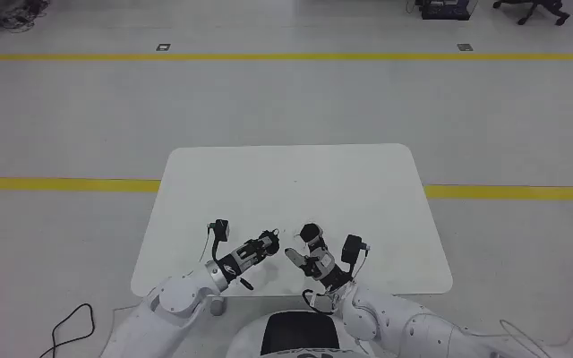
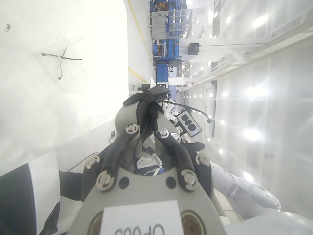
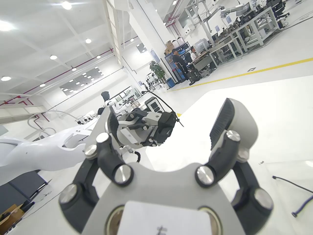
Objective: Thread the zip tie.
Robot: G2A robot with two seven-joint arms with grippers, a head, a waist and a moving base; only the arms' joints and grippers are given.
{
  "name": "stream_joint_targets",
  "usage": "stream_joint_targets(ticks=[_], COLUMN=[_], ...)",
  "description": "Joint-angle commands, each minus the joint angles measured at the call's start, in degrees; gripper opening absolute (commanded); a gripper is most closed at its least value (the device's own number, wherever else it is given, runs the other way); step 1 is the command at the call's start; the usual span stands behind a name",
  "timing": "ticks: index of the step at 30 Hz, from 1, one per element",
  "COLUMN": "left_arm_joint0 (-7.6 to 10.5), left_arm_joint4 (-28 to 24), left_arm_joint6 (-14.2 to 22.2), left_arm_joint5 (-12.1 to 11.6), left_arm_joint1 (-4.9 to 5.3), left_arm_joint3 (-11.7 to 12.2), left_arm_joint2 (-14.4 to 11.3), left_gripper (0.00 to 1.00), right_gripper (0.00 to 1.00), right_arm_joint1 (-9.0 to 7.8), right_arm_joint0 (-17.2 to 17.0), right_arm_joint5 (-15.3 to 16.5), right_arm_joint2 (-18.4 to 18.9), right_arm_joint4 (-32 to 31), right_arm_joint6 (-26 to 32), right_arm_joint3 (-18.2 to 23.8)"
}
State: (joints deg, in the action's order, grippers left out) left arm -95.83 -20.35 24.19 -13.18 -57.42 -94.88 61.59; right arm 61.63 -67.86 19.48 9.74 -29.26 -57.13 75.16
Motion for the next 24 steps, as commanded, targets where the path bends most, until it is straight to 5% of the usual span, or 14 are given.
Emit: stream_joint_targets(ticks=[1, 7, 11, 15, 24], left_arm_joint0=[0.01, 0.26, 0.60, -0.05, -1.44], left_arm_joint4=[0.00, -1.84, -6.21, -8.34, -9.85], left_arm_joint6=[0.02, -0.17, 3.77, 6.96, 8.15], left_arm_joint5=[0.01, 0.13, 0.41, 1.06, 0.71], left_arm_joint1=[0.00, -0.13, 0.22, 0.75, 1.12], left_arm_joint3=[0.01, 0.40, 1.24, 0.93, 0.51], left_arm_joint2=[-0.01, 0.04, 2.16, 4.46, 6.39], left_gripper=[0.00, 0.00, 0.00, 0.00, 0.00], right_gripper=[1.00, 1.00, 1.00, 1.00, 1.00], right_arm_joint1=[0.00, 0.06, -1.02, -4.02, -10.22], right_arm_joint0=[0.00, -0.36, -0.87, 0.72, 2.88], right_arm_joint5=[0.00, 0.00, 0.00, 0.00, 0.00], right_arm_joint2=[0.00, 0.56, 1.24, 0.00, 0.00], right_arm_joint4=[0.00, 0.70, 5.96, 9.99, 16.56], right_arm_joint6=[-0.01, 0.89, 3.24, 6.56, 19.00], right_arm_joint3=[0.00, 0.69, 4.34, 7.77, 16.72])
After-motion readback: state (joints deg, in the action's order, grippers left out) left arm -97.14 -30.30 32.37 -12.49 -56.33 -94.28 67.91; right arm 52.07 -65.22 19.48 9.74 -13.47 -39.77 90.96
